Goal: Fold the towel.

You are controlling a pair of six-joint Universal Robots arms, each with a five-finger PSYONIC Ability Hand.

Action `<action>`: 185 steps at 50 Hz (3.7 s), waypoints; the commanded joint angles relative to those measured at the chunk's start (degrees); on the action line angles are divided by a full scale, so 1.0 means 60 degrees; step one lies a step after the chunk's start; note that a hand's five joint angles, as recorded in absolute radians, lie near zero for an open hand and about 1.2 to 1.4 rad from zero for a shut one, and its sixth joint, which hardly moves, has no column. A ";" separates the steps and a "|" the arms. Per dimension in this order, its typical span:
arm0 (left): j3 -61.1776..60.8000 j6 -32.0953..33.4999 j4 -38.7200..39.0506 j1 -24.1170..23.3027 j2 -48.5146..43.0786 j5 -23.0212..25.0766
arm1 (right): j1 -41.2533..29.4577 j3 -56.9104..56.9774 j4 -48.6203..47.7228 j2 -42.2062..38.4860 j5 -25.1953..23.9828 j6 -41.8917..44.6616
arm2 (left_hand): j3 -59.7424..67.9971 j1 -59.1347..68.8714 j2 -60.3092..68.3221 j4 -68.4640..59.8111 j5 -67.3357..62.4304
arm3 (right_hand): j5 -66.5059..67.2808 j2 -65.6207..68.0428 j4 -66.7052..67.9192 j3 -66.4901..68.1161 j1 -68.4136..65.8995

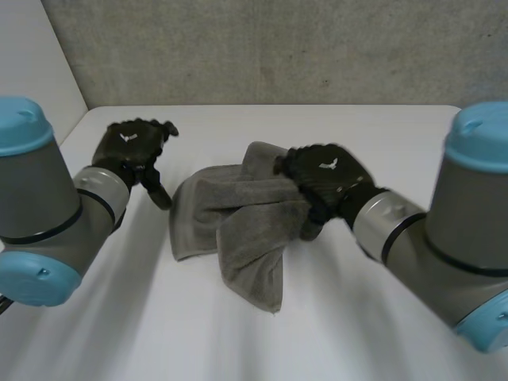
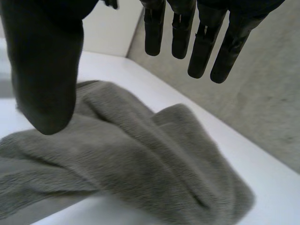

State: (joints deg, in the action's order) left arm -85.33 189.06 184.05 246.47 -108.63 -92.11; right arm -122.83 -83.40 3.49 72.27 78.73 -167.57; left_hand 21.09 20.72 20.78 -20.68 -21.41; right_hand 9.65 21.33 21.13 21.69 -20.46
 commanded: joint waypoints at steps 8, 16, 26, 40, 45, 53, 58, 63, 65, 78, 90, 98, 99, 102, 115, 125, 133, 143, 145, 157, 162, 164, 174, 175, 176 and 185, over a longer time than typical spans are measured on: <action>0.0320 0.0483 -0.0059 0.0099 -0.2006 0.0952 | -0.1192 -0.0455 -0.1402 -0.1702 0.0018 0.0417 | 0.0764 0.0825 0.0816 -0.0832 0.0956 | 0.1600 0.1321 0.1355 0.1261 -0.1466; 0.0378 0.0804 -0.0249 0.0070 -0.2695 0.1158 | -0.1618 -0.0733 -0.1724 -0.2552 0.0106 0.0887 | 0.0767 0.0829 0.0819 -0.0835 0.0953 | 0.2049 0.1770 0.1804 0.1710 -0.1915; 0.0407 0.1259 -0.0176 0.0070 -0.3018 0.1143 | -0.1677 -0.0910 -0.2252 -0.2641 0.0340 0.1107 | 0.0962 0.1023 0.1013 -0.1030 0.0758 | 0.2049 0.1770 0.1804 0.1710 -0.1916; 0.0642 0.1244 -0.0001 0.0070 -0.3282 0.1085 | -0.1692 -0.0851 -0.2530 -0.3021 0.1072 0.1678 | 0.3819 0.3880 0.3871 -0.3887 -0.2099 | 0.3561 0.3281 0.3316 0.3222 -0.3427; 0.0627 0.1244 0.0292 0.0070 -0.3296 0.1070 | -0.1692 -0.0807 -0.2560 -0.3153 0.1204 0.1795 | 0.5584 0.5645 0.5635 -0.5652 -0.3864 | 0.4316 0.4037 0.4071 0.3977 -0.4182; 0.0642 0.1083 0.0351 0.0099 -0.2974 0.1026 | -0.1574 -0.0573 -0.2604 -0.2963 0.1835 0.1869 | 0.9038 0.9099 0.9089 -0.9106 -0.7318 | 1.0058 0.9778 0.9812 0.9718 -0.9924; 0.0539 0.1069 0.0380 0.0201 -0.2183 0.1026 | -0.1399 -0.0514 -0.2706 -0.1791 0.2362 0.1825 | 0.9543 0.9604 0.9594 -0.9610 -0.7822 | 1.0058 0.9778 0.9812 0.9718 -0.9924; 0.0495 0.0485 0.0425 0.0581 -0.0855 0.1012 | -0.0344 -0.0456 -0.2604 -0.0663 0.2318 0.1796 | 0.9514 0.9576 0.9566 -0.9582 -0.7794 | 1.0058 0.9778 0.9812 0.9718 -0.9924; 0.0481 0.0178 0.0424 0.0713 -0.0372 0.1026 | 0.0254 -0.0426 -0.2545 0.0051 0.2144 0.1839 | 0.9514 0.9576 0.9566 -0.9582 -0.7794 | 1.0058 0.9778 0.9812 0.9718 -0.9924; 0.0715 -0.0470 0.0293 0.1782 0.2093 0.1376 | 0.2525 0.1533 0.0583 0.1754 0.0943 0.2732 | 0.9543 0.9604 0.9594 -0.9611 -0.7823 | 1.0058 0.9778 0.9812 0.9718 -0.9924; 0.0992 0.0347 -0.0556 0.1681 0.0063 0.2418 | 0.2645 0.2517 0.2567 -0.0235 0.0355 0.4226 | 0.9458 0.9519 0.9509 -0.9526 -0.7738 | 1.0058 0.9778 0.9812 0.9718 -0.9924; 0.2322 0.2398 -0.0689 0.1535 -0.2223 0.1834 | 0.2264 0.3803 0.2378 -0.2227 0.0633 0.4593 | 0.9458 0.9519 0.9509 -0.9526 -0.7738 | 1.0058 0.9778 0.9812 0.9718 -0.9924; 0.2848 0.2648 -0.0660 0.1534 -0.2590 0.1629 | 0.2176 0.4387 0.2203 -0.2695 0.0735 0.4608 | 0.9458 0.9519 0.9510 -0.9526 -0.7738 | 1.0058 0.9778 0.9812 0.9718 -0.9924; 0.4165 0.2797 -0.0383 0.1505 -0.3192 0.1190 | 0.2030 0.5778 0.1386 -0.3502 0.0955 0.4754 | 0.9430 0.9491 0.9481 -0.9498 -0.7710 | 1.0058 0.9778 0.9812 0.9718 -0.9924; 0.5828 -0.0584 0.2915 0.1739 -0.1775 0.0806 | 0.2000 0.4661 -0.6777 -0.1721 0.0782 0.4376 | 0.9819 0.9880 0.9870 -0.9887 -0.8099 | 1.0058 0.9778 0.9812 0.9718 -0.9924; 0.3923 -0.0718 0.2065 0.1769 -0.1495 0.2037 | 0.2190 0.3265 -0.3966 -0.1615 -0.0685 0.3422 | 0.9819 0.9880 0.9870 -0.9887 -0.8099 | 1.0058 0.9778 0.9812 0.9718 -0.9924; 0.1067 -0.0499 0.1889 0.2032 -0.1451 0.2681 | 0.2630 0.1874 -0.1197 -0.1820 -0.1652 0.3861 | 0.9767 0.9828 0.9818 -0.9835 -0.8047 | 1.0058 0.9778 0.9812 0.9718 -0.9924; -0.1934 0.1580 0.1728 0.2677 -0.0442 0.3047 | 0.3684 0.0086 -0.0817 -0.1777 -0.1886 0.5868 | 0.9599 0.9660 0.9650 -0.9667 -0.7879 | 1.0058 0.9778 0.9812 0.9718 -0.9924; -0.2110 0.1581 0.1728 0.2691 -0.0266 0.3077 | 0.3875 0.0057 -0.0773 -0.1718 -0.1842 0.5941 | 0.9571 0.9632 0.9622 -0.9639 -0.7851 | 1.0058 0.9778 0.9812 0.9718 -0.9924; -0.2522 0.1479 0.1743 0.2516 0.0116 0.3092 | 0.4124 -0.0849 -0.0435 -0.1674 -0.1915 0.5824 | 0.9262 0.9323 0.9313 -0.9330 -0.7542 | 0.1298 0.1018 0.1052 0.0958 -0.1164; -0.2537 0.1450 0.1757 0.2472 0.0116 0.3092 | 0.4182 -0.1523 -0.0771 -0.1354 -0.1901 0.5357 | 0.9206 0.9267 0.9257 -0.9274 -0.7486 | 0.0844 0.0564 0.0599 0.0505 -0.0710; -0.2537 0.1435 0.1772 0.2472 0.0116 0.3092 | 0.4197 -0.1803 -0.0978 -0.1103 -0.1915 0.5077 | 0.9206 0.9267 0.9257 -0.9274 -0.7486 | 0.0844 0.0564 0.0599 0.0505 -0.0710; -0.2537 0.1435 0.1816 0.2501 0.0087 0.3092 | 0.4197 -0.3837 -0.2778 0.0405 -0.1901 0.3964 | 0.9178 0.9239 0.9229 -0.9246 -0.7458 | 0.0844 0.0564 0.0599 0.0505 -0.0710; -0.2537 0.1435 0.1830 0.2501 0.0073 0.3092 | 0.4197 -0.3839 -0.2779 0.0406 -0.1901 0.3964 | 0.9150 0.9211 0.9201 -0.9218 -0.7430 | 0.0844 0.0564 0.0599 0.0505 -0.0710; -0.2537 0.1435 0.1831 0.2501 0.0072 0.3092 | 0.4197 -0.4057 -0.2983 0.0508 -0.1901 0.3949 | 0.9150 0.9211 0.9201 -0.9218 -0.7430 | 0.0844 0.0564 0.0599 0.0505 -0.0710; -0.2537 0.1303 0.1831 0.2516 0.0029 0.3092 | 0.3948 -0.4616 -0.3790 0.0611 -0.1534 0.3993 | 0.9010 0.9071 0.9061 -0.9078 -0.7290 | 0.0844 0.0564 0.0599 0.0505 -0.0710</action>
State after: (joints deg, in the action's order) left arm -100.54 197.47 195.03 261.55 -108.41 -73.56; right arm -98.00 -109.88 -17.63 76.10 68.37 -143.99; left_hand 86.10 83.34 85.43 -85.82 -86.38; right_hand 15.40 28.15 27.83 27.92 -27.32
